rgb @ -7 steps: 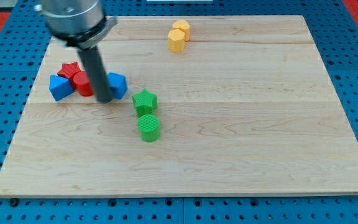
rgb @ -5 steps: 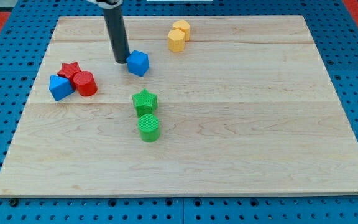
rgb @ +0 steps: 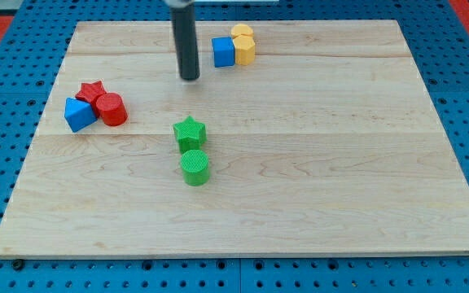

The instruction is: Place the blue triangle towards the top left of the yellow hexagon

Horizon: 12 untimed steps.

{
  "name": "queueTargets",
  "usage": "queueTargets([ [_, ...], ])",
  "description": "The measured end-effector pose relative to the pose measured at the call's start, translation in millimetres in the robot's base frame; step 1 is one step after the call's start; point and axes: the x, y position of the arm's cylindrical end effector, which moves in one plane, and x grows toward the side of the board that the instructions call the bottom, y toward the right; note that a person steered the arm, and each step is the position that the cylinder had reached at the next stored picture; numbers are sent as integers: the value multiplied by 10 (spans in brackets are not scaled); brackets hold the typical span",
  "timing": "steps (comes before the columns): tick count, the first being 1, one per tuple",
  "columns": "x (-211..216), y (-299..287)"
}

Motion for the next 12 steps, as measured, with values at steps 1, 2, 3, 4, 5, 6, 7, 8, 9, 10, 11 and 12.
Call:
queueTargets([
  [1, 608, -582],
  [2, 871, -1102],
  [3, 1232, -1289],
  [4, 829, -1612],
  [5, 373, -1854],
  [6, 301, -1989],
  [7, 330, -1603],
  [8, 95, -1537],
  [9, -588, -1527],
  [10, -660, -1908],
  [11, -870, -1993],
  [12, -769, -427],
])
